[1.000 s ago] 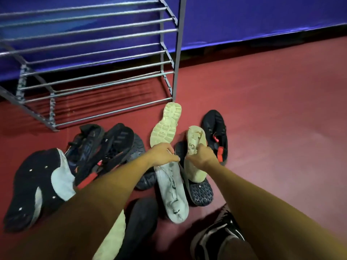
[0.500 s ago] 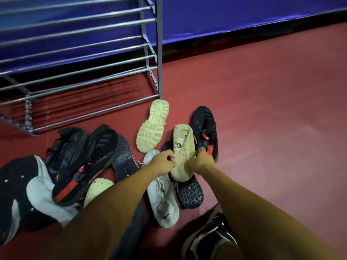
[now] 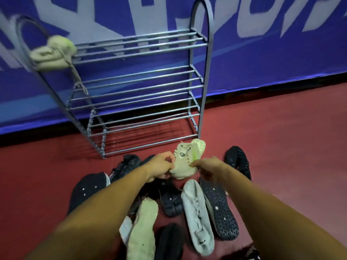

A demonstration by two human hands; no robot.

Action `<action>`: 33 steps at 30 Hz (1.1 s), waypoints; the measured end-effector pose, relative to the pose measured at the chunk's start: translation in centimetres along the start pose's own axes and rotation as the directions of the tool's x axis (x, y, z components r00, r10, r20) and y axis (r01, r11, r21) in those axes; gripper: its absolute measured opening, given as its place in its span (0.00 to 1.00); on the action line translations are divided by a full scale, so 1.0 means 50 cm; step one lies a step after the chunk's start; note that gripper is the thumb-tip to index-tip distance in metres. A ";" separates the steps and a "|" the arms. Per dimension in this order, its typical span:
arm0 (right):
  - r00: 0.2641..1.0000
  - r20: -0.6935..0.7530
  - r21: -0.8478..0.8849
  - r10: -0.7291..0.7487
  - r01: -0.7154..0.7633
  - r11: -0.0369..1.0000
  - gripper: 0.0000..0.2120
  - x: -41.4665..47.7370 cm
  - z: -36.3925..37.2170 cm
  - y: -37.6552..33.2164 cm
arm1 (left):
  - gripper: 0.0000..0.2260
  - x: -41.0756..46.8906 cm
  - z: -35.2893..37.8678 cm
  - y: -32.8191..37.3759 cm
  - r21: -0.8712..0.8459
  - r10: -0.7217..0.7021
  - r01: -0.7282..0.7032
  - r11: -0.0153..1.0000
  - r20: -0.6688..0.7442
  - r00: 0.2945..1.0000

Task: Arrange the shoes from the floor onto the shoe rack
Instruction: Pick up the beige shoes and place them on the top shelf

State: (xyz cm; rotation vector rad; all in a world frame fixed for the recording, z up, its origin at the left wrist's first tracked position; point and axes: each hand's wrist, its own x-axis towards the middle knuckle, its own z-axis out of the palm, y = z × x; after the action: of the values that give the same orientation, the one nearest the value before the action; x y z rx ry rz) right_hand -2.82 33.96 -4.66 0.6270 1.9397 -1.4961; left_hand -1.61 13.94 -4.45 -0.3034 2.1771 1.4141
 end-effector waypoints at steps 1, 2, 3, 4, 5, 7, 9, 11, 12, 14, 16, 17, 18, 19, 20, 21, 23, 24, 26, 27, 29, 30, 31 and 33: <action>0.999 0.025 0.003 -0.021 0.021 1.000 0.12 -0.018 0.009 -0.023 | 0.12 -0.018 -0.020 0.010 -0.025 0.011 -0.012 1.000 -0.024 1.000; 0.998 0.052 0.000 -0.038 0.038 0.999 0.11 -0.038 0.020 -0.047 | 0.12 -0.040 -0.043 0.022 -0.052 0.026 -0.028 0.998 -0.051 0.998; 0.996 0.072 -0.005 -0.049 0.050 0.999 0.10 -0.053 0.028 -0.069 | 0.12 -0.058 -0.061 0.035 -0.068 0.042 -0.047 0.997 -0.072 0.996; 0.994 0.086 -0.020 -0.062 0.064 0.998 0.10 -0.067 0.032 -0.090 | 0.12 -0.074 -0.077 0.048 -0.072 0.061 -0.067 0.995 -0.088 0.994; 0.991 0.105 -0.044 -0.081 0.086 0.995 0.09 -0.083 0.040 -0.112 | 0.12 -0.095 -0.096 0.062 -0.072 0.083 -0.091 0.993 -0.108 0.991; 0.981 0.152 -0.083 -0.123 0.137 0.987 0.10 -0.115 0.055 -0.157 | 0.11 -0.140 -0.135 0.089 -0.078 0.130 -0.144 0.987 -0.158 0.979; 0.970 0.179 -0.099 -0.164 0.183 0.978 0.08 -0.146 0.072 -0.199 | 0.11 -0.182 -0.173 0.112 -0.092 0.160 -0.181 0.979 -0.199 0.967; 0.961 0.202 -0.089 -0.190 0.211 0.973 0.06 -0.177 0.092 -0.237 | 0.11 -0.221 -0.209 0.129 -0.158 0.171 -0.208 0.965 -0.223 0.960; 0.956 0.207 -0.088 -0.208 0.230 0.969 0.05 -0.192 0.103 -0.256 | 0.11 -0.238 -0.226 0.136 -0.187 0.177 -0.224 0.956 -0.240 0.955; 0.942 0.215 -0.082 -0.257 0.279 0.957 0.06 -0.220 0.124 -0.292 | 0.11 -0.269 -0.257 0.144 -0.236 0.185 -0.254 0.938 -0.278 0.943; 0.926 0.244 -0.037 -0.286 0.304 0.952 0.06 -0.245 0.142 -0.323 | 0.12 -0.292 -0.286 0.148 -0.340 0.187 -0.291 0.894 -0.307 0.933; 0.921 0.253 0.001 -0.297 0.306 0.952 0.06 -0.254 0.150 -0.336 | 0.11 -0.300 -0.299 0.148 -0.389 0.188 -0.308 0.868 -0.316 0.930; 0.917 0.254 0.040 -0.307 0.307 0.951 0.06 -0.261 0.158 -0.346 | 0.10 -0.304 -0.310 0.147 -0.431 0.188 -0.320 0.844 -0.322 0.928; 0.913 0.254 0.074 -0.319 0.311 0.948 0.06 -0.265 0.164 -0.353 | 0.08 -0.306 -0.319 0.147 -0.466 0.186 -0.328 0.822 -0.325 0.927; 0.907 0.254 0.106 -0.335 0.318 0.942 0.07 -0.267 0.171 -0.358 | 0.07 -0.308 -0.326 0.146 -0.495 0.183 -0.335 0.802 -0.331 0.926; 0.901 0.253 0.136 -0.353 0.328 0.935 0.09 -0.267 0.176 -0.362 | 0.06 -0.307 -0.331 0.145 -0.518 0.181 -0.343 0.784 -0.339 0.923; 0.887 0.253 0.180 -0.386 0.348 0.920 0.13 -0.263 0.180 -0.370 | 0.06 -0.302 -0.338 0.144 -0.561 0.192 -0.363 0.744 -0.340 0.921; 0.879 0.255 0.197 -0.402 0.360 0.912 0.15 -0.261 0.180 -0.376 | 0.06 -0.301 -0.341 0.145 -0.585 0.208 -0.370 0.722 -0.327 0.922; 0.864 0.246 0.255 -0.439 0.380 0.889 0.16 -0.257 0.177 -0.387 | 0.08 -0.305 -0.346 0.149 -0.626 0.239 -0.361 0.691 -0.272 0.932; 0.855 0.236 0.292 -0.461 0.390 0.873 0.15 -0.256 0.177 -0.395 | 0.09 -0.307 -0.349 0.152 -0.637 0.242 -0.340 0.692 -0.239 0.940; 0.834 0.214 0.329 -0.508 0.428 0.842 0.10 -0.255 0.183 -0.410 | 0.11 -0.311 -0.358 0.159 -0.641 0.229 -0.292 0.710 -0.182 0.956; 0.825 0.201 0.333 -0.528 0.449 0.829 0.09 -0.255 0.189 -0.419 | 0.11 -0.310 -0.363 0.164 -0.638 0.222 -0.279 0.717 -0.171 0.960; 0.817 0.188 0.340 -0.546 0.467 0.816 0.08 -0.254 0.198 -0.427 | 0.11 -0.306 -0.367 0.171 -0.637 0.213 -0.279 0.719 -0.180 0.960; 0.796 0.162 0.362 -0.583 0.502 0.785 0.06 -0.253 0.219 -0.447 | 0.09 -0.293 -0.376 0.187 -0.652 0.189 -0.310 0.692 -0.250 0.949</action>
State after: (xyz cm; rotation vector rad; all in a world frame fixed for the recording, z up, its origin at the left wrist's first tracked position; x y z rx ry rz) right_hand -7.31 17.67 17.57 -0.0581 1.7693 -2.1415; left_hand 0.76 -0.31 16.72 -0.3994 1.7575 2.4233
